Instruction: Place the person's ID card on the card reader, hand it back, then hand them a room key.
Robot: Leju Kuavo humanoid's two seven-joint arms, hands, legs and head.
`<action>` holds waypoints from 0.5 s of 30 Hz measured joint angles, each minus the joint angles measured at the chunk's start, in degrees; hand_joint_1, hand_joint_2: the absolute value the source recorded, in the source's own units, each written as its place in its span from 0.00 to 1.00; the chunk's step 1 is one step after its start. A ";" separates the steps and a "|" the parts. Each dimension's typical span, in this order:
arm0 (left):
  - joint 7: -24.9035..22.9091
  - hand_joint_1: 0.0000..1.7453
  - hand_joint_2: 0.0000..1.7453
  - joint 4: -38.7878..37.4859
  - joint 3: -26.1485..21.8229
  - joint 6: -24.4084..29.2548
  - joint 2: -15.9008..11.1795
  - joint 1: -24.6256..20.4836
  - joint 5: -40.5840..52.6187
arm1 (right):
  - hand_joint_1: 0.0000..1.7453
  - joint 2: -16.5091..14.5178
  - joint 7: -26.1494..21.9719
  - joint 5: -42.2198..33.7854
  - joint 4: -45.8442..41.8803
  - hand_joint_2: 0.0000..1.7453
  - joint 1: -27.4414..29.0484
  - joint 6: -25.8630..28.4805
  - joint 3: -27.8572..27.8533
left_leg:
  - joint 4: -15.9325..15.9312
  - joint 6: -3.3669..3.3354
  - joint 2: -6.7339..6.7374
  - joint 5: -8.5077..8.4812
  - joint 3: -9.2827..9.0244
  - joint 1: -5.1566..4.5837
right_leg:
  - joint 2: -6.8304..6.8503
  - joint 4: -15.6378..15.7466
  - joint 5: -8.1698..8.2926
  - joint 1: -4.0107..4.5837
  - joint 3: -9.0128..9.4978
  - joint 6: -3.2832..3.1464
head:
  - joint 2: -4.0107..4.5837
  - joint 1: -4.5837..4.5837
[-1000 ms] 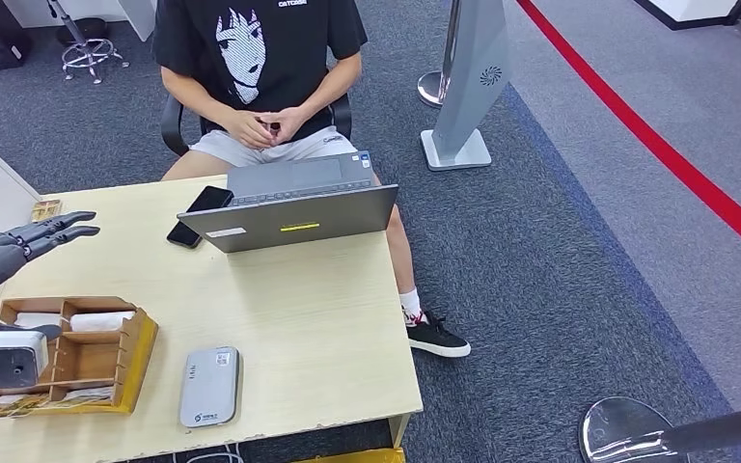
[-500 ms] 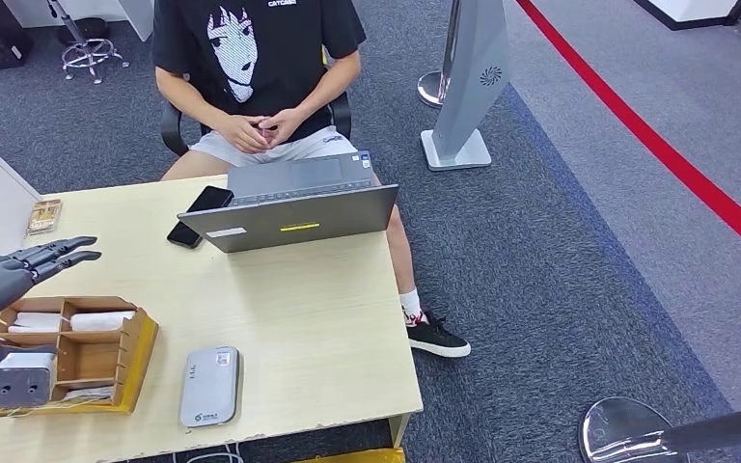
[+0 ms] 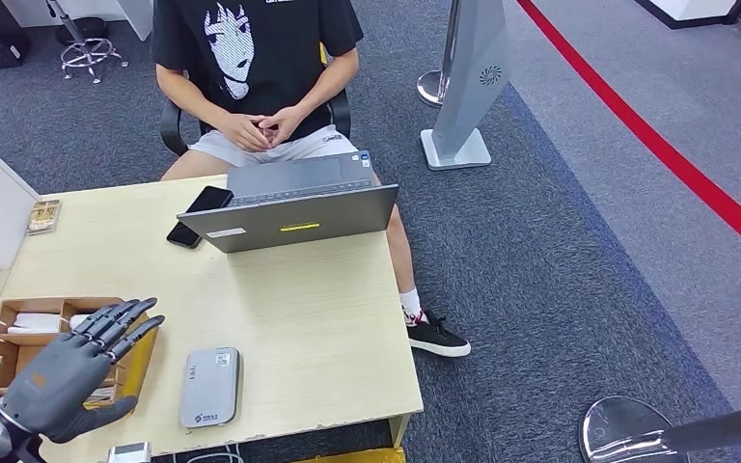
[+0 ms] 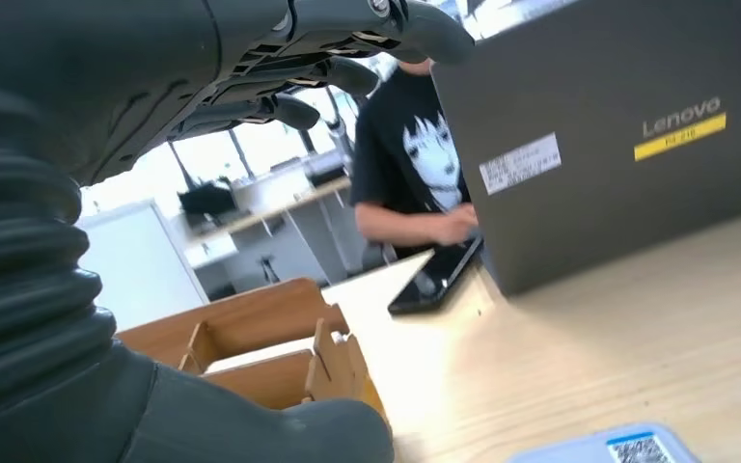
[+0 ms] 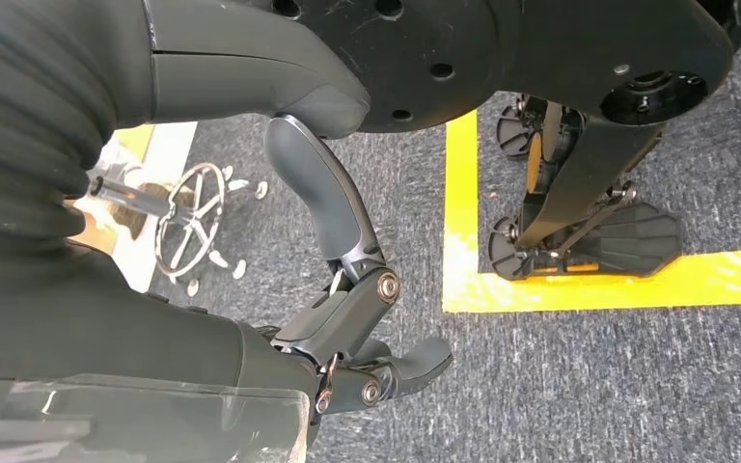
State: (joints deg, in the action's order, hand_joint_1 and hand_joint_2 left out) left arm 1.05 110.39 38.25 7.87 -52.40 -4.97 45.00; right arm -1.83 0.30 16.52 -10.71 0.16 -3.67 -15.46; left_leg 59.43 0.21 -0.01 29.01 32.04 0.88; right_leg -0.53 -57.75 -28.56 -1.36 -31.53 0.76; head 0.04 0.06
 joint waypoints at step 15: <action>-4.69 0.00 1.00 2.71 -6.99 8.98 7.60 17.63 9.85 | 0.00 -0.26 0.01 -0.20 0.00 1.00 0.36 0.05 -1.09 | -0.03 -0.01 -0.03 0.01 0.01 0.06 | 0.05 0.00 0.00 0.04 0.01 0.00 | 0.00 0.00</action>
State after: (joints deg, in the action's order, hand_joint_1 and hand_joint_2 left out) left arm -3.64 113.10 31.25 16.85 -44.80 12.67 54.84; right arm -2.09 0.31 16.33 -10.71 0.53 -3.62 -16.55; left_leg 59.40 0.20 -0.03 29.01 32.05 0.94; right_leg -0.47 -57.75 -28.56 -1.32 -31.52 0.76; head 0.04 0.07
